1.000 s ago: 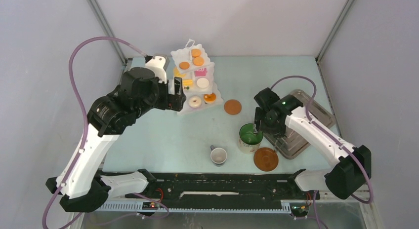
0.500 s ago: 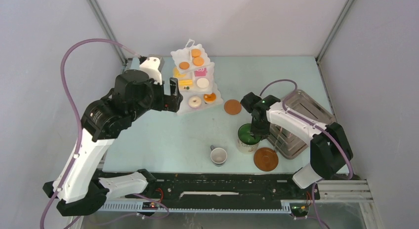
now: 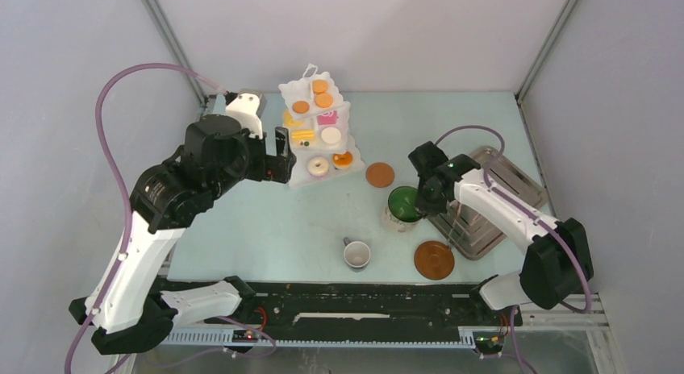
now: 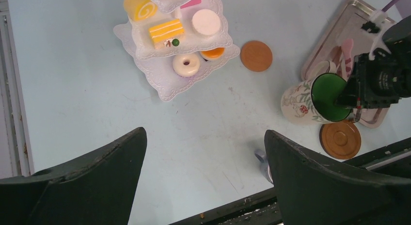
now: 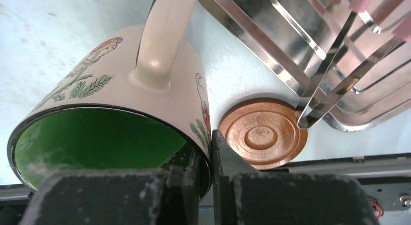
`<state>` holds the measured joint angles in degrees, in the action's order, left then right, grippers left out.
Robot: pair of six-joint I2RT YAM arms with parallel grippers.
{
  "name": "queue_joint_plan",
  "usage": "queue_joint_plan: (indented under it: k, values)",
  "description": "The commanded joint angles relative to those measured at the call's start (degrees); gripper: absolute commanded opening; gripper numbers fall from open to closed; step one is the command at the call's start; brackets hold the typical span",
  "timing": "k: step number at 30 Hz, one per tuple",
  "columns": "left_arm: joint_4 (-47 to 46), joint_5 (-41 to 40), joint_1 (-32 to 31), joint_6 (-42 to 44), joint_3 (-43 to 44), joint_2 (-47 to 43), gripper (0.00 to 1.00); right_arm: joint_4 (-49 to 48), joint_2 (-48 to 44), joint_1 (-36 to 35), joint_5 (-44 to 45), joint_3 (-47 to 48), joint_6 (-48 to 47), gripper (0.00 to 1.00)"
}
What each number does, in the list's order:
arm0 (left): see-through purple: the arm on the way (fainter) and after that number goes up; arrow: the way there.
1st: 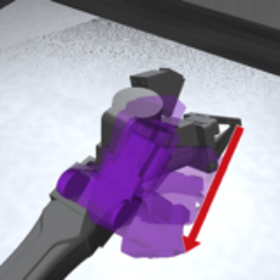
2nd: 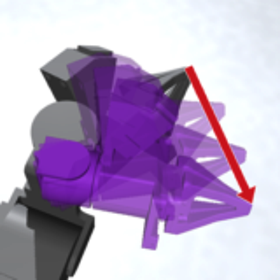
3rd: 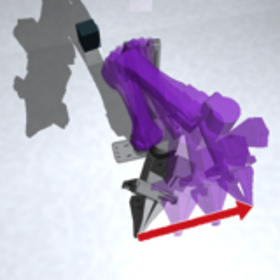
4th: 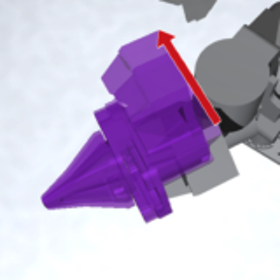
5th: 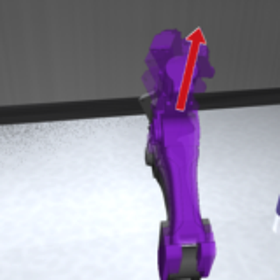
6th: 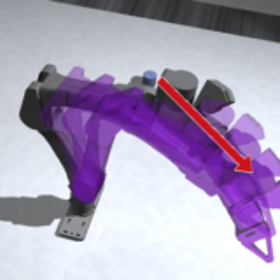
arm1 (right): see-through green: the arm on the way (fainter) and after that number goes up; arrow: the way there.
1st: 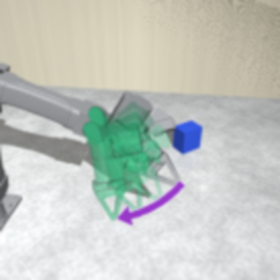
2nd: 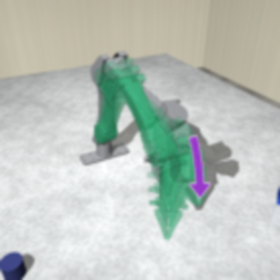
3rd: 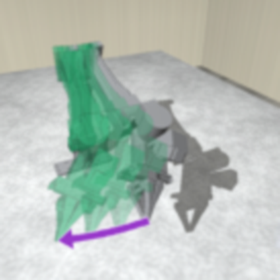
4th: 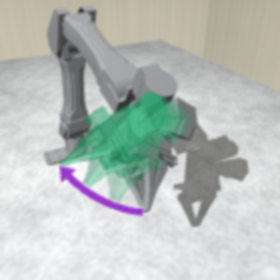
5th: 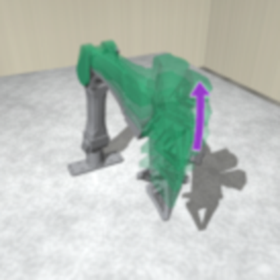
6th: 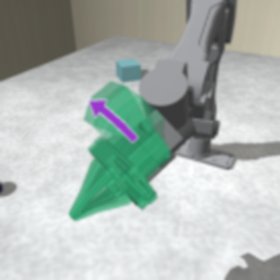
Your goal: Serve the afternoon tea
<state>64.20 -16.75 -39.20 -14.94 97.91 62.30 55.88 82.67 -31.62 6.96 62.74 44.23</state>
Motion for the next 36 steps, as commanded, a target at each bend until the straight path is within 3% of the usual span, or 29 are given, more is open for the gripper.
queue_joint_plan:
  k: [1,8,20,26,36]
  values:
    - [-1.01,-0.84,0.19,1.23,0.88,-0.65,0.98,-6.55,-3.11,0.78,-0.24,6.65,-2.61,0.0]
    - [-0.78,-0.83,0.18,1.14,0.71,-1.36,0.98,-1.46,8.41,2.89,6.87,23.53,-4.9,0.0]
    - [-1.32,-1.64,0.21,1.57,-0.35,-2.51,0.98,7.23,28.48,3.57,10.91,48.85,-5.38,0.0]
    - [-1.57,-2.59,0.26,2.08,-0.79,-2.77,0.98,10.0,34.02,3.15,10.94,54.61,-4.84,0.0]
    - [-1.8,-3.29,0.27,2.72,-1.7,-3.11,0.98,11.13,37.28,2.4,8.64,55.56,-4.26,0.0]
